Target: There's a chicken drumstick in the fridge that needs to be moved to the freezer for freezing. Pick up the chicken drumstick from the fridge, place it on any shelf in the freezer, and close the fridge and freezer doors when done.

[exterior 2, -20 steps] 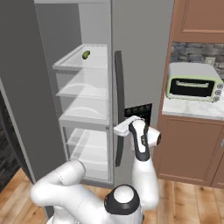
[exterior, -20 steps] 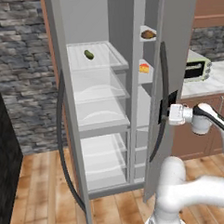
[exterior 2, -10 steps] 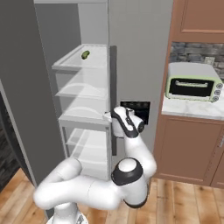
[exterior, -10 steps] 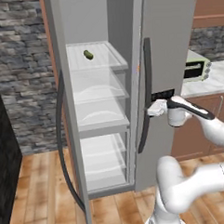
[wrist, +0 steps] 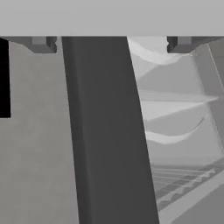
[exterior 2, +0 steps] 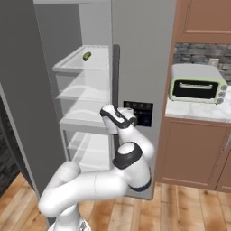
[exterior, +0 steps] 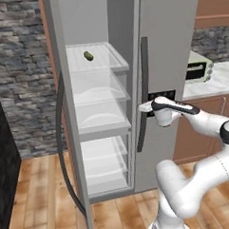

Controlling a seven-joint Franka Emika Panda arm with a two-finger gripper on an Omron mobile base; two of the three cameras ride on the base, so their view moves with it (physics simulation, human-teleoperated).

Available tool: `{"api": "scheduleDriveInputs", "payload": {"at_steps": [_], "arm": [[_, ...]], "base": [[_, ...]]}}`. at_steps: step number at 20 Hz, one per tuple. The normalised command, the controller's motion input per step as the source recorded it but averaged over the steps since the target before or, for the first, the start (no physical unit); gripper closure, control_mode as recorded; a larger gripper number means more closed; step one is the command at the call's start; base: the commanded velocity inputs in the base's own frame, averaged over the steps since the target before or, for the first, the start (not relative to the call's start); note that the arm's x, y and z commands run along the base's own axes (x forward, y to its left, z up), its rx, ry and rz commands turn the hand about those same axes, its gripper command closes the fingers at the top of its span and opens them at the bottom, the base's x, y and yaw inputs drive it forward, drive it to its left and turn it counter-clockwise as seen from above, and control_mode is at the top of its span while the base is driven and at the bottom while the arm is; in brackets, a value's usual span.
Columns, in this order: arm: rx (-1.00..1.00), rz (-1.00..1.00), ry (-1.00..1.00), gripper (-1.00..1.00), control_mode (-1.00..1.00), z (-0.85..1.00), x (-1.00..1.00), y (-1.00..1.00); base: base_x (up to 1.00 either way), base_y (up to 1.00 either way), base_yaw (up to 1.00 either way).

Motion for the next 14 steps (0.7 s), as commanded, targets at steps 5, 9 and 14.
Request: {"api": "scheduleDriveInputs", "payload": {"at_steps": [5,9,14], "arm": [[-0.03,-0.11,0.04,-1.0,-1.0,0.0,0.66,0.36],[0.0,-0.05,0.0,-1.0,-1.0,0.08,0.14,0.01],[0.0,-0.06,0.0,-1.0,-1.0,0.04,0.44,0.05]], "base": [[0.0,0.0,0.0],[0.0,0.0,0.0],[0.0,0.0,0.0]]}}
